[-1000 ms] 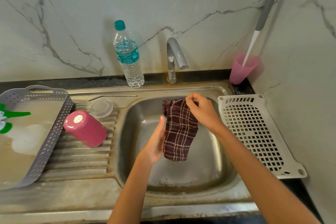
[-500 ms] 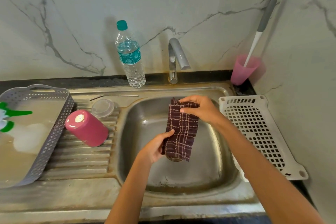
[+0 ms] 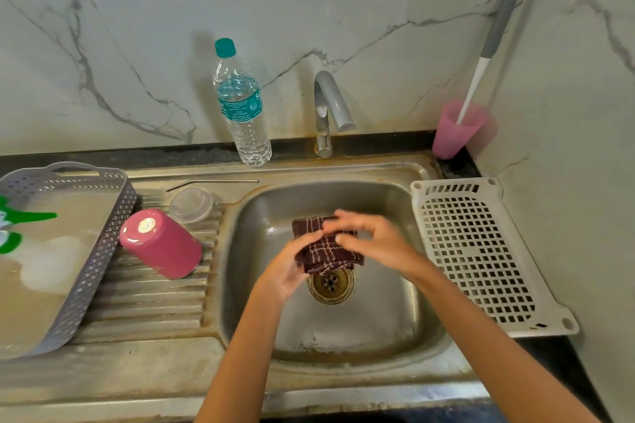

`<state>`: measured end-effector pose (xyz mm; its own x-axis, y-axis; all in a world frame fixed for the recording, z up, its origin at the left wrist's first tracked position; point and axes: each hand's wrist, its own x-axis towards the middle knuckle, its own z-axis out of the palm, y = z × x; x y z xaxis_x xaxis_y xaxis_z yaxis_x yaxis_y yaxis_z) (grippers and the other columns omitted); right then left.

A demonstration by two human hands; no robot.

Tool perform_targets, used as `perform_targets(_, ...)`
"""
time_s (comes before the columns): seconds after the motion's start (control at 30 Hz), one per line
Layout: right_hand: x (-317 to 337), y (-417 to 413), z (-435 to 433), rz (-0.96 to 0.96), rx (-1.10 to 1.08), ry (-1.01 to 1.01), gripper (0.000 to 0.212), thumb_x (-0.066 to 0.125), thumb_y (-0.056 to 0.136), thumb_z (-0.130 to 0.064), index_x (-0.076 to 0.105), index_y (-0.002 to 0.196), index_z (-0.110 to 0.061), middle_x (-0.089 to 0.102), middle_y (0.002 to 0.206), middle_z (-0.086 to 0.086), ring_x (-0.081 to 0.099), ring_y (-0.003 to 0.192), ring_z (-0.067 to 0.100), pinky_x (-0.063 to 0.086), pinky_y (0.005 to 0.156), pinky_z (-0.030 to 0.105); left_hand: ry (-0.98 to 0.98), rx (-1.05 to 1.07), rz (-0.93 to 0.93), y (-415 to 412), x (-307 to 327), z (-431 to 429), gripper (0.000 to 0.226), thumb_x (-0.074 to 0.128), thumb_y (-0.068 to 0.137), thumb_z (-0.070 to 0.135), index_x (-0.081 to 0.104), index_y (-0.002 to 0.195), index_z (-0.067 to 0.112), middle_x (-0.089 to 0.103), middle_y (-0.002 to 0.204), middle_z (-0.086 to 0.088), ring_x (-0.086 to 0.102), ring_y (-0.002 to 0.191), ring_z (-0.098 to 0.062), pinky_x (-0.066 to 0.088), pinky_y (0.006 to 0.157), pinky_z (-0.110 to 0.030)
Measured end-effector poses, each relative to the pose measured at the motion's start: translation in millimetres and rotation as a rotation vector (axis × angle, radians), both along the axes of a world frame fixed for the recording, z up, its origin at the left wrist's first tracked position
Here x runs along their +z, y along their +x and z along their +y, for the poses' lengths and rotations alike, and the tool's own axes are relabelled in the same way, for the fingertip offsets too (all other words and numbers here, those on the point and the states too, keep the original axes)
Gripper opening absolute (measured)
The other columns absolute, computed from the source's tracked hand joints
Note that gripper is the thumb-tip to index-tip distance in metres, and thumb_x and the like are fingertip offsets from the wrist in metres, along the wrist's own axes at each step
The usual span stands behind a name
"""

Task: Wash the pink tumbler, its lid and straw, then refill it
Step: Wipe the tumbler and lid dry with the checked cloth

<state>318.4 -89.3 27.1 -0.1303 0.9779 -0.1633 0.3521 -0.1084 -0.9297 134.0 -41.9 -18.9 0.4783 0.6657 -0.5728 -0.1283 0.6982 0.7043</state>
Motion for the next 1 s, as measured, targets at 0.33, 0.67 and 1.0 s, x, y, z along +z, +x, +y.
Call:
perform_targets(0.33,-22.4,18.6,6.0,0.217,-0.446,-0.273,0.034,0.064,0.089,-0.039,0.063,0.117,-0.019,0.07,0.112,0.003,0.067,0.099,0.016,0.054,0.091,0.036,0.132,-0.076,0.09,30.7,13.1,4.2,0.041,0.071,0.087,0.022,0.059,0.126,0.016,0.071,0.117,-0.006,0.069,0.102,-0.017,0.057,0.075,-0.028)
perform_targets(0.67,-6.1,94.3,-8.3,-0.252,-0.735,0.032,0.036,0.054,0.095,-0.038,0.047,0.118,-0.011,0.062,0.1,0.003,0.062,0.087,0.018,0.053,0.071,0.029,0.351,-0.07,0.166,127.9,29.3,2.5,0.057,0.076,0.081,0.003,0.039,0.123,0.011,0.066,0.101,-0.002,0.066,0.087,-0.011,0.056,0.065,-0.024)
perform_targets(1.0,-39.4,165.7,-20.6,-0.618,-0.875,-0.056,0.027,0.056,0.092,-0.021,0.059,0.112,-0.003,0.063,0.106,0.016,0.06,0.097,0.03,0.046,0.08,0.034,1.091,-0.338,0.677,218.7,5.5,-10.4,0.051,0.074,0.081,0.013,0.047,0.124,0.011,0.06,0.12,-0.007,0.056,0.113,-0.023,0.05,0.094,-0.04)
